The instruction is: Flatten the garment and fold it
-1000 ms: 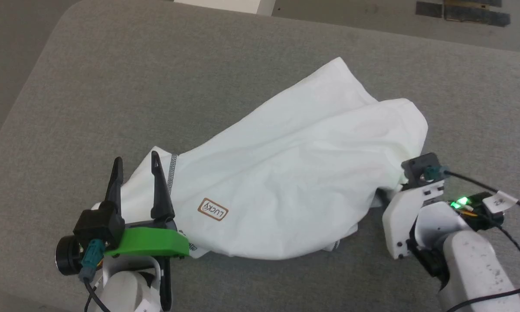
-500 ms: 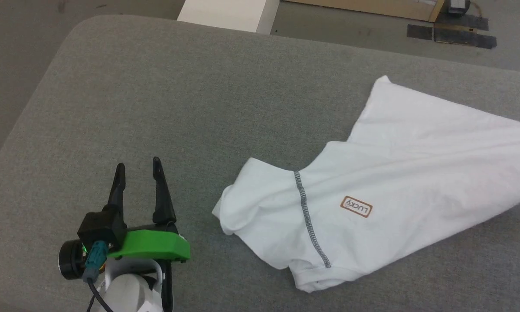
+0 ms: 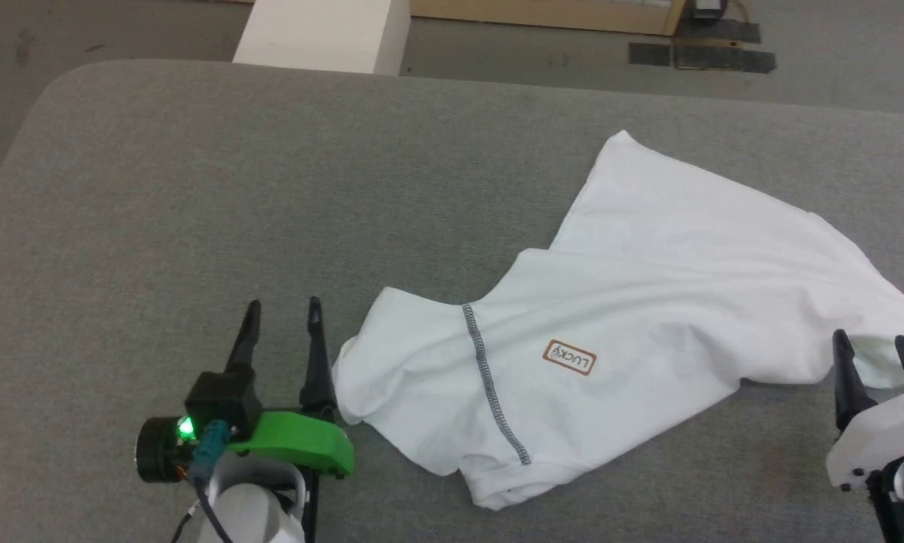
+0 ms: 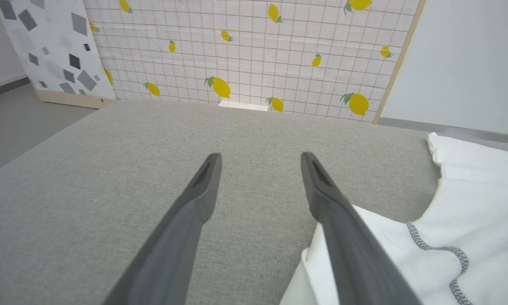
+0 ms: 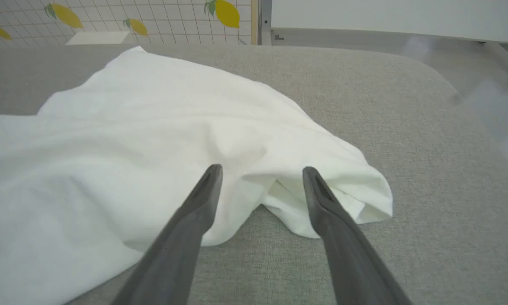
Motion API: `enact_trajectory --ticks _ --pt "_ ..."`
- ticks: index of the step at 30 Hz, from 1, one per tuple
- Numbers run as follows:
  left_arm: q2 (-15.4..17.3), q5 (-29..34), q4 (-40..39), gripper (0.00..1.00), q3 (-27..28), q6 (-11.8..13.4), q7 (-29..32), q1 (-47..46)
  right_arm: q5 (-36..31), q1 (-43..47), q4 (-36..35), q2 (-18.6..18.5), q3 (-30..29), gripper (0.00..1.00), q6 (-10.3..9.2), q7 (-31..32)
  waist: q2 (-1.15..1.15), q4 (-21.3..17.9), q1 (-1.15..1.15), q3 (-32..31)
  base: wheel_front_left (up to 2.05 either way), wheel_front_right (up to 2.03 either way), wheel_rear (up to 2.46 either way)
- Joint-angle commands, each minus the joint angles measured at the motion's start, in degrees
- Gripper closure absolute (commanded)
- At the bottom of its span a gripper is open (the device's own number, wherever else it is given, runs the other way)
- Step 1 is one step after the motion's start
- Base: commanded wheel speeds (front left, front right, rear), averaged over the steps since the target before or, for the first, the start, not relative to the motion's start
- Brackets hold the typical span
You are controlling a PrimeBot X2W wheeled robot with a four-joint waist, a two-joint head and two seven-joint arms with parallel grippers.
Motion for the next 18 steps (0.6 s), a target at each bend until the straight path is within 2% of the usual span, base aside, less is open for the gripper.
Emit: enact_trajectory --ticks 1,3,7,14,18 --pt "0.2 1.0 1.4 0.00 -1.0 -0.9 -0.2 -1.6 1.0 1.1 -0.7 0.7 1.2 0.00 -0.11 -3.6 0.00 -3.8 0.00 -1.3 0.00 0.00 0.00" --pt "0.6 1.8 3.5 0.00 -2.6 -2.0 0.9 -3.3 1.7 2.1 -1.4 1.3 4.1 0.00 -0.11 -8.8 0.00 -5.9 0.00 -1.6 0.00 0.00 0.00" --pt "1.2 3.3 6.8 0.00 -5.9 -4.6 5.5 -8.1 3.1 2.8 -0.9 1.7 9.9 0.00 -0.11 -15.4 0.00 -10.0 0.00 -1.5 0.00 0.00 0.00" --pt "1.2 5.2 14.0 0.00 -11.2 -8.7 15.5 -18.8 3.9 1.5 0.9 1.9 16.7 0.00 -0.11 -19.3 0.00 -15.7 0.00 0.6 0.00 0.00 0.00" --pt "1.1 5.1 20.0 0.00 -11.5 -8.8 22.6 -24.7 4.6 -0.1 1.3 1.9 18.6 0.00 -0.11 -20.7 0.00 -18.5 0.00 2.7 0.00 0.00 0.00"
